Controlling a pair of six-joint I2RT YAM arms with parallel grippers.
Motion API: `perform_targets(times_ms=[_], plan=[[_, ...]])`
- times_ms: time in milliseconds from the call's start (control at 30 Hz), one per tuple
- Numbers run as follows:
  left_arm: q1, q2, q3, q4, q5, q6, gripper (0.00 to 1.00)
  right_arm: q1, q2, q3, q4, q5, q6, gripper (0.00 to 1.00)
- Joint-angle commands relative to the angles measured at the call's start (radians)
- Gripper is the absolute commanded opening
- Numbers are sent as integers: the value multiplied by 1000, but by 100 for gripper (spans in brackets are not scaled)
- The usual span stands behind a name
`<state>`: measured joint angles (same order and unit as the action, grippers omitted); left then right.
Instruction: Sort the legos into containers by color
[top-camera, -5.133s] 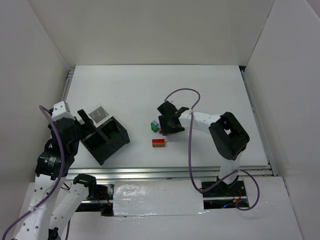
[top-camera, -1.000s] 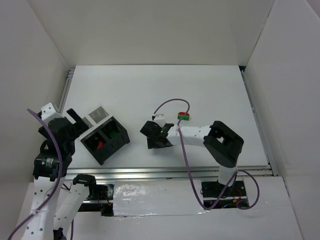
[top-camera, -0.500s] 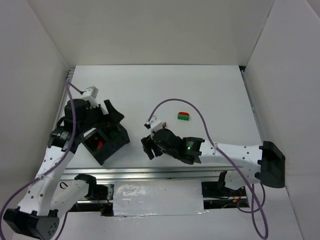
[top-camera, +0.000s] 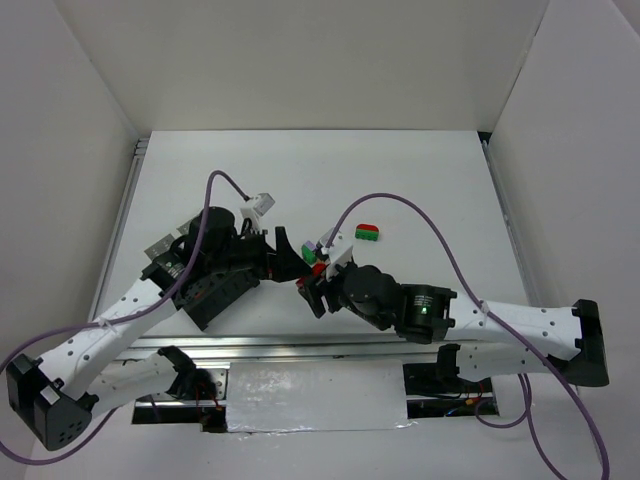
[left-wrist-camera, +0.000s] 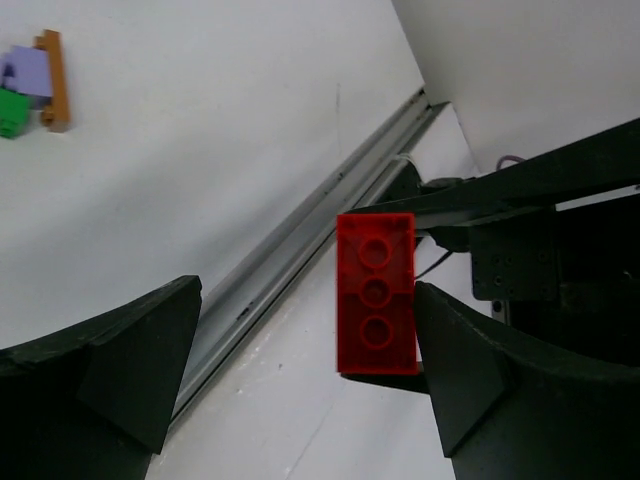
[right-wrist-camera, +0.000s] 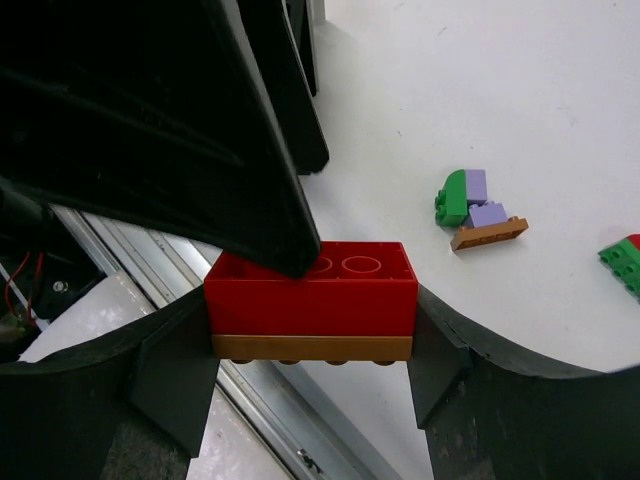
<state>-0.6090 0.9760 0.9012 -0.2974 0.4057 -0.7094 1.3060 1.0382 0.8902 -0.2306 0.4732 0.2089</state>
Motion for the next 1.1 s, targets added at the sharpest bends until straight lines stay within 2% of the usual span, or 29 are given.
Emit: perform_targets(times_ms=[0, 133, 333, 400, 433, 467, 500, 533, 567, 633, 667, 700, 733, 900, 1000, 1067], plan=[[-35, 24, 1, 142, 99, -47, 99, 9, -10, -5, 30, 34, -28, 31], [-63, 65, 19, 145, 100, -38, 95, 12, -4, -5, 20, 45, -28, 31], [-106, 119, 34, 142, 105, -24, 79, 16, -15, -7, 27, 64, -34, 31], [-113, 128, 38, 139, 99, -21, 70, 16, -17, -2, 27, 55, -40, 31], [-118, 133, 39, 141, 96, -19, 63, 18, -14, 0, 25, 50, -43, 31], [-120, 133, 39, 144, 93, -19, 47, 18, -9, 1, 24, 50, -45, 31], [-121, 133, 39, 145, 90, -19, 40, 19, -4, 4, 22, 50, -45, 32], [-121, 132, 44, 142, 73, -19, 21, 21, 3, 1, 22, 45, -45, 33], [-123, 128, 45, 139, 65, -16, 13, 21, 5, -2, 23, 42, -45, 35], [-121, 122, 56, 127, 47, -5, 0, 24, 8, -11, 36, 41, -43, 49], [-121, 119, 57, 127, 42, -2, 0, 24, 6, -16, 42, 42, -37, 61], [-121, 115, 58, 130, 45, 5, 0, 24, 0, -36, 56, 54, -32, 90], [-121, 104, 58, 135, 44, 7, 0, 24, -6, -48, 89, 70, -23, 100], [-121, 61, 59, 103, -74, 22, 0, -14, -98, -98, 103, -7, 21, 100], [-121, 24, 51, 121, -84, 60, 0, -80, -206, -143, 96, -216, 43, 100], [-121, -5, 30, 158, -50, 80, 0, -155, -327, -204, 122, -446, 55, 100]])
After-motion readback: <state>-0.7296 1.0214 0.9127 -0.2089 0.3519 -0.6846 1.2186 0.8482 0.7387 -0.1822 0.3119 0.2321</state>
